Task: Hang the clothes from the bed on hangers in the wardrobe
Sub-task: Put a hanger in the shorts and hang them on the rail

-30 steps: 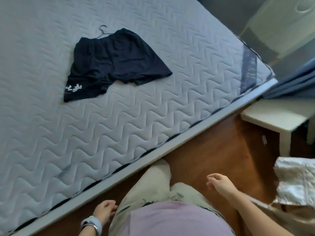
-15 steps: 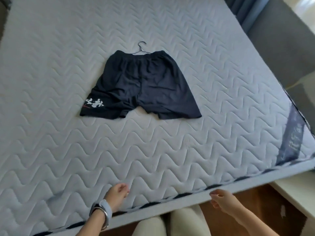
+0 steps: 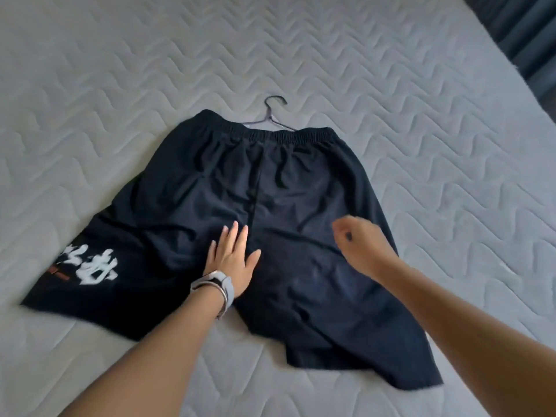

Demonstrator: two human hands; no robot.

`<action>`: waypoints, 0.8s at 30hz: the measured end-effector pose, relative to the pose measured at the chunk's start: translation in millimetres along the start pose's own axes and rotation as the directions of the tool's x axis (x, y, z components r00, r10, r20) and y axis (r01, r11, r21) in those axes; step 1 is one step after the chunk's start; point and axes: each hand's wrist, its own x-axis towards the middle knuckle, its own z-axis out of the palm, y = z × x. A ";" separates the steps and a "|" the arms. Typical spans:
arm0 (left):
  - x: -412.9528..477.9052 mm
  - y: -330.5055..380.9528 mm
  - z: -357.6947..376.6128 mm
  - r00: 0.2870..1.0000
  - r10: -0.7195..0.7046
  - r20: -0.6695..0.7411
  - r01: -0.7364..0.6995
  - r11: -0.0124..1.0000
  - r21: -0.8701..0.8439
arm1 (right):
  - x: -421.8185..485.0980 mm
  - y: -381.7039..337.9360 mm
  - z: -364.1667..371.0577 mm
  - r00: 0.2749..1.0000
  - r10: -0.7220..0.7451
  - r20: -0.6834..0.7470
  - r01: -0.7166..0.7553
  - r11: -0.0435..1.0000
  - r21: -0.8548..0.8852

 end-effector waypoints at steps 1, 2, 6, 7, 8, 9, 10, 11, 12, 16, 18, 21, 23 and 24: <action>18.7 -2.7 7.3 1.000 0.006 -0.004 -0.005 0.998 0.059 | 25.9 -3.6 2.1 0.999 -0.036 -0.021 0.036 0.999 -0.004; 32.7 -6.3 13.2 0.998 0.033 -0.056 -0.026 0.992 0.120 | 49.2 -9.9 2.9 0.996 -0.078 -0.042 0.078 0.997 -0.011; 55.6 -16.5 27.4 0.962 0.176 -0.210 -0.117 0.958 0.263 | 151.6 -30.0 9.7 0.973 -0.195 -0.121 0.187 0.979 -0.076; 56.3 -17.8 28.3 0.964 0.178 -0.199 -0.122 0.956 0.267 | 174.1 -37.3 11.9 0.967 -0.219 -0.130 0.208 0.973 -0.098; 55.5 -18.3 28.0 0.966 0.173 -0.193 -0.119 0.958 0.262 | 194.7 -46.0 13.1 0.962 -0.234 -0.139 0.219 0.969 -0.114; 55.0 -17.5 27.3 0.967 0.170 -0.192 -0.120 0.961 0.250 | 214.2 -53.6 13.2 0.960 -0.234 -0.154 0.218 0.969 -0.117; 55.0 -17.9 28.0 0.964 0.175 -0.200 -0.123 0.961 0.247 | 231.5 -61.4 11.3 0.964 -0.208 -0.165 0.192 0.976 -0.107; 55.3 -18.3 27.5 0.965 0.176 -0.194 -0.125 0.960 0.250 | 247.2 -68.5 9.7 0.973 -0.170 -0.158 0.158 0.984 -0.086; 55.5 -18.9 26.7 0.967 0.172 -0.186 -0.123 0.961 0.248 | 260.4 -75.5 9.3 0.983 -0.132 -0.128 0.124 0.990 -0.073; 55.5 -20.5 28.5 0.966 0.182 -0.183 -0.131 0.957 0.260 | 287.2 -91.6 11.8 1.000 -0.011 0.017 0.013 0.994 -0.112; 55.4 -20.9 28.7 0.963 0.186 -0.194 -0.133 0.957 0.257 | 286.8 -91.4 10.3 1.000 -0.018 0.010 0.019 0.997 -0.078; 54.8 -21.2 30.2 0.953 0.201 -0.225 -0.144 0.958 0.246 | 265.7 -89.1 -10.5 0.998 -0.046 -0.047 0.050 0.995 0.086; 54.8 -20.7 30.9 0.948 0.203 -0.246 -0.148 0.963 0.227 | 237.7 -86.6 -34.4 0.994 -0.068 -0.091 0.081 0.986 0.148; 54.0 -19.9 30.2 0.948 0.199 -0.248 -0.147 0.966 0.214 | 219.5 -84.3 -47.8 0.991 -0.084 -0.104 0.099 0.983 0.155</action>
